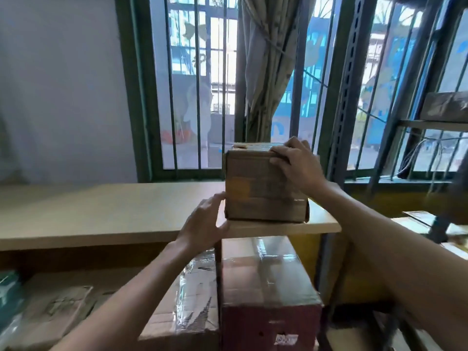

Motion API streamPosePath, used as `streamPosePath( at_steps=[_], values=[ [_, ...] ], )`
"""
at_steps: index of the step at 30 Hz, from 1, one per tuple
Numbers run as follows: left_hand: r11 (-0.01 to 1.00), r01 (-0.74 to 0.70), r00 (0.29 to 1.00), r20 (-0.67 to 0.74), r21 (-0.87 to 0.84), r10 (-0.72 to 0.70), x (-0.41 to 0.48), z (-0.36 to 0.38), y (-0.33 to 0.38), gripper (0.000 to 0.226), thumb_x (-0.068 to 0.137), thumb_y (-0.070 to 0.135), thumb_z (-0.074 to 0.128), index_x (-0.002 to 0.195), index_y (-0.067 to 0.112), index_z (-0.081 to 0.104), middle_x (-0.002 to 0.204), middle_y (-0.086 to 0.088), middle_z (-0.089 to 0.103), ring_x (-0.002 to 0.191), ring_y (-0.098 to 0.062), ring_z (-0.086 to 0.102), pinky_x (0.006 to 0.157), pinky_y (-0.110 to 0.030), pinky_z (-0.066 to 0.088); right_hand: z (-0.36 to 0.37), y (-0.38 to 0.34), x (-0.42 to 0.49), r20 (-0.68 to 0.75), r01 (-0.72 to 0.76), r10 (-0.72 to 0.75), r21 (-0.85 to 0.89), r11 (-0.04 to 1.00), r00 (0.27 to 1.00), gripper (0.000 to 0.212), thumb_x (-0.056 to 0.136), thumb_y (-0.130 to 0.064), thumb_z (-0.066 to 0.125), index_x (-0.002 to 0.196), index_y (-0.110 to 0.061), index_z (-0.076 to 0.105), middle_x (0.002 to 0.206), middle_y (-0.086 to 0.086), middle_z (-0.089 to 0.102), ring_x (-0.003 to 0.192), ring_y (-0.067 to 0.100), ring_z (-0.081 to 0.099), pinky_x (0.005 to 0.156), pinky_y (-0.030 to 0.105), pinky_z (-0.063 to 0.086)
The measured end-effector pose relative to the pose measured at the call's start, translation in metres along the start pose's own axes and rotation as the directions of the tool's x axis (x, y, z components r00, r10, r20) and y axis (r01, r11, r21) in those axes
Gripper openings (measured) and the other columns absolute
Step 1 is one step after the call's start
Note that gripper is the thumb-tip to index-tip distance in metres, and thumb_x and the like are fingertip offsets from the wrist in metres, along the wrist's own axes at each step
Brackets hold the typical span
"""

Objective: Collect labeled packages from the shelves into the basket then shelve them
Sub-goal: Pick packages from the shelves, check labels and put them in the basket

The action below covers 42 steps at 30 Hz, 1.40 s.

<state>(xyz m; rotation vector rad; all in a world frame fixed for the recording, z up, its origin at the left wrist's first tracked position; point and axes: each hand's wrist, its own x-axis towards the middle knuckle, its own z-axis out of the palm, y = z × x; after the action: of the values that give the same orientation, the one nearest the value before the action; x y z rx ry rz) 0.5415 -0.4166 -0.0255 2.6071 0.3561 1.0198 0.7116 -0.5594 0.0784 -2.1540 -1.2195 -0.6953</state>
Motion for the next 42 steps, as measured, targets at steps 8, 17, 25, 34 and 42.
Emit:
streamPosePath(
  at_steps=[8,17,25,34,42],
  values=[
    [0.996,0.083,0.987,-0.14,-0.021,-0.085,-0.017,-0.076,-0.079,0.094,0.059,0.044,0.082,0.136,0.023,0.033,0.132,-0.006,0.051,0.115,-0.022,0.051,0.092,-0.039,0.048,-0.009,-0.083,0.047,-0.077,0.126,-0.103,0.427,0.895,0.992,0.024,0.092,-0.03,0.055,0.11,-0.023,0.069,0.084,-0.015,0.059,0.081,0.003,0.052,0.072,0.011,0.036],
    [0.907,0.185,0.876,-0.356,-0.377,-0.326,0.008,-0.128,-0.082,0.041,0.083,0.047,0.056,0.117,0.027,0.046,0.095,0.016,0.056,0.08,-0.004,0.053,0.064,-0.013,0.041,0.003,-0.12,0.069,0.041,-0.113,0.256,0.955,0.273,0.966,0.022,0.093,-0.037,0.051,0.096,-0.017,0.058,0.091,0.0,0.067,0.072,0.009,0.064,0.067,0.028,0.048],
    [0.884,0.187,0.847,-0.384,-0.429,-0.366,0.009,-0.13,-0.088,0.021,0.085,0.04,0.059,0.102,0.028,0.056,0.083,0.024,0.057,0.078,0.006,0.053,0.063,-0.013,0.038,0.059,-0.131,0.025,0.032,-0.059,0.079,0.93,0.364,0.996,0.07,0.077,-0.054,0.063,0.137,-0.029,0.036,0.128,-0.002,0.056,0.115,0.019,0.057,0.091,0.036,0.053],
    [0.358,0.322,0.873,0.128,-0.876,-0.471,-0.001,-0.138,-0.11,0.034,0.085,0.042,0.049,0.116,0.028,0.053,0.126,0.004,0.053,0.122,-0.025,0.044,0.101,-0.051,0.031,0.077,-0.138,0.005,-0.302,0.416,-0.304,0.452,0.789,0.904,0.089,0.072,-0.024,0.079,0.138,-0.036,0.022,0.148,-0.012,0.03,0.136,0.008,0.033,0.104,0.037,0.044],
    [0.415,0.318,0.858,0.073,-0.852,-0.508,-0.002,-0.124,-0.124,0.039,0.08,0.035,0.063,0.115,0.022,0.052,0.114,0.004,0.062,0.118,-0.023,0.052,0.093,-0.037,0.046,0.105,-0.104,-0.018,-0.133,0.324,-0.299,0.505,0.8,0.945,0.057,0.076,-0.01,0.061,0.125,-0.025,0.036,0.143,-0.012,0.039,0.124,0.017,0.05,0.085,0.015,0.05]
  ],
)
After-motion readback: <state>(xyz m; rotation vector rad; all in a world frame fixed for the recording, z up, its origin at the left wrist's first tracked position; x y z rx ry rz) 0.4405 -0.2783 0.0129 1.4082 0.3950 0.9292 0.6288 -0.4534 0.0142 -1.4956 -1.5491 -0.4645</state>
